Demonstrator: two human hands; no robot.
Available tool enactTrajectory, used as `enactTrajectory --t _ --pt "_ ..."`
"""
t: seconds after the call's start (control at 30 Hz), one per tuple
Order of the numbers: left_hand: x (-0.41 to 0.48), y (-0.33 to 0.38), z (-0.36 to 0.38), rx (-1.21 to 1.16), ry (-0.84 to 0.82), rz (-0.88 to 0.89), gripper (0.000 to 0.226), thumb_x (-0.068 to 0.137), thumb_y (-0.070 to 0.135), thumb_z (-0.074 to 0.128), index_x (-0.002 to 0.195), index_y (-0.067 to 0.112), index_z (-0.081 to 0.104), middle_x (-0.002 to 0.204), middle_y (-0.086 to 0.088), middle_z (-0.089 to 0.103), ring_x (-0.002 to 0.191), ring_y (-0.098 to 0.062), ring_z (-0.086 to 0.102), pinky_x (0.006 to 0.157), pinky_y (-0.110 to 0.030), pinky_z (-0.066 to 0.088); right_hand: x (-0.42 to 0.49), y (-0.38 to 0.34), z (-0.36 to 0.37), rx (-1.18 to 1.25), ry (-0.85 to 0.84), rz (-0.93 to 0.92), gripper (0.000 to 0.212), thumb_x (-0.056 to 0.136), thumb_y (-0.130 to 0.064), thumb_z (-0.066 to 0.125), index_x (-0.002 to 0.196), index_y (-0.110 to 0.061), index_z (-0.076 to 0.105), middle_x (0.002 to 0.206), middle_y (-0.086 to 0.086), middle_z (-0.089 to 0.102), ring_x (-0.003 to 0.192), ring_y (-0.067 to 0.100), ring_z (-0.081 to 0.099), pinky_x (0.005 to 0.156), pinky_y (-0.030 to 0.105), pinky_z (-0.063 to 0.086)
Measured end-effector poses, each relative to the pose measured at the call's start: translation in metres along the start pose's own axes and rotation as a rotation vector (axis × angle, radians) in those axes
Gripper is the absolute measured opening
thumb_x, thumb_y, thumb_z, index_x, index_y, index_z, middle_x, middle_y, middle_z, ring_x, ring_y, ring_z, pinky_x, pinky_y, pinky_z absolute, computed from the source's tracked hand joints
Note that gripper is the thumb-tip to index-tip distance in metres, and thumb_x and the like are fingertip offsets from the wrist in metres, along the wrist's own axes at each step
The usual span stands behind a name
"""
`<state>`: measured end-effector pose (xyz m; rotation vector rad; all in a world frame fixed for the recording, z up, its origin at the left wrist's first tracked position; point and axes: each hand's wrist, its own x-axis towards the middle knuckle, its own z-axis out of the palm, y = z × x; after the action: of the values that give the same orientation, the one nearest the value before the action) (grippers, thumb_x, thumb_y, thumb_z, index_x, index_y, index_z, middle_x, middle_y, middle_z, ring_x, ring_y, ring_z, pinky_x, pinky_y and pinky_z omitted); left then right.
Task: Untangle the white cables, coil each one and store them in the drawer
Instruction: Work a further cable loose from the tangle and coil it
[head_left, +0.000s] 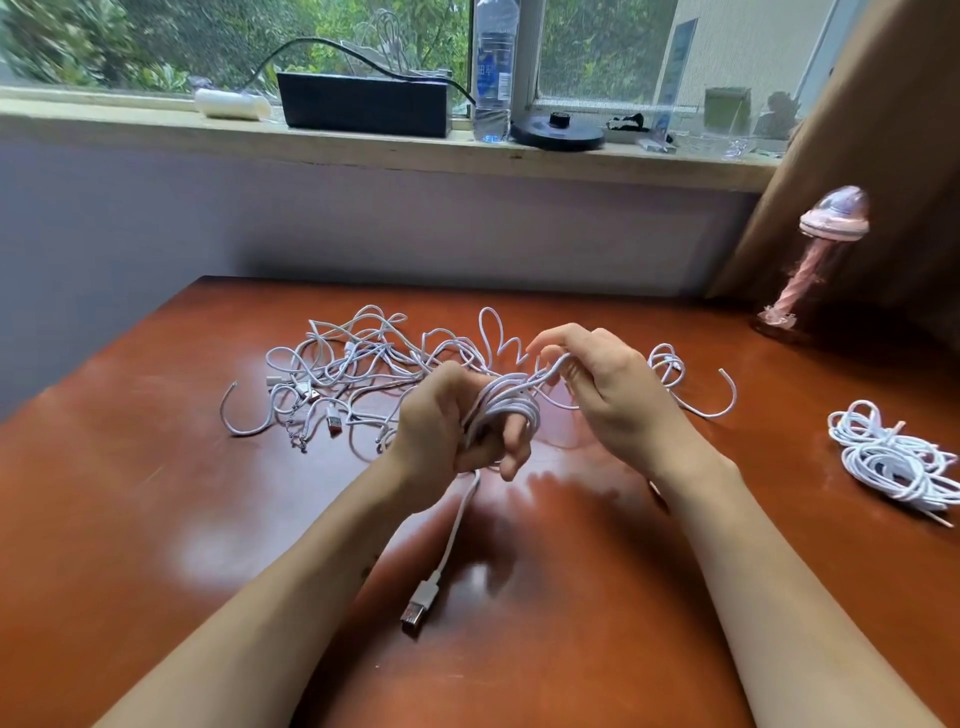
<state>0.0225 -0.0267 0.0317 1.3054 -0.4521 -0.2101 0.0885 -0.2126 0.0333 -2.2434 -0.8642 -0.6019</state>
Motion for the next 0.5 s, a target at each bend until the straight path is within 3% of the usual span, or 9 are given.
enactTrajectory --t 0.07,0.17,0.3,0.4,0.5 --pt "0.0 0.002 0.002 -0.025 0.042 -0.042 0.045 0.081 0.034 0.033 0.053 0.009 0.059 0.044 -0.01 0.049 0.039 -0.02 0.039 0.063 -0.045 0.011 -0.001 0.004 0.004 -0.024 -0.035 0.024 0.025 0.101 -0.006 0.051 0.114 -0.02 0.066 0.083 -0.028 0.057 0.087 0.011 0.053 0.084 0.029 0.042" --pt "0.002 0.007 0.006 -0.068 0.106 -0.014 0.036 0.084 0.029 0.043 0.055 0.016 0.059 0.052 -0.01 0.052 0.048 -0.021 0.033 0.061 -0.037 0.013 -0.004 0.002 0.01 -0.003 -0.12 0.068 0.026 0.102 -0.003 0.048 0.118 -0.019 0.062 0.08 -0.014 0.062 0.085 0.017 0.055 0.08 0.031 0.043" --pt "0.006 0.009 0.004 -0.227 0.145 0.075 0.049 0.103 0.027 0.037 0.068 0.015 0.069 0.076 -0.013 0.067 0.049 -0.014 0.046 0.067 -0.029 0.039 -0.005 -0.003 0.016 0.037 -0.171 0.116 0.023 0.105 -0.016 0.046 0.123 -0.023 0.057 0.075 -0.006 0.067 0.073 0.013 0.059 0.074 0.034 0.047" --pt "0.009 0.01 -0.001 -0.333 0.203 0.113 0.05 0.109 0.029 0.03 0.083 0.011 0.069 0.105 -0.016 0.072 0.068 -0.017 0.062 0.074 -0.027 0.052 -0.007 -0.012 0.02 0.077 -0.194 0.141 0.026 0.103 -0.018 0.048 0.126 -0.028 0.054 0.07 -0.005 0.068 0.062 0.002 0.057 0.067 0.026 0.042" --pt "0.012 0.008 -0.007 -0.318 0.234 0.155 0.045 0.11 0.029 0.029 0.098 0.01 0.068 0.127 -0.014 0.069 0.098 -0.02 0.07 0.091 -0.03 0.051 -0.007 -0.018 0.022 0.111 -0.211 0.157 0.029 0.101 -0.014 0.05 0.128 -0.024 0.054 0.069 -0.004 0.068 0.063 0.004 0.058 0.068 0.025 0.046"
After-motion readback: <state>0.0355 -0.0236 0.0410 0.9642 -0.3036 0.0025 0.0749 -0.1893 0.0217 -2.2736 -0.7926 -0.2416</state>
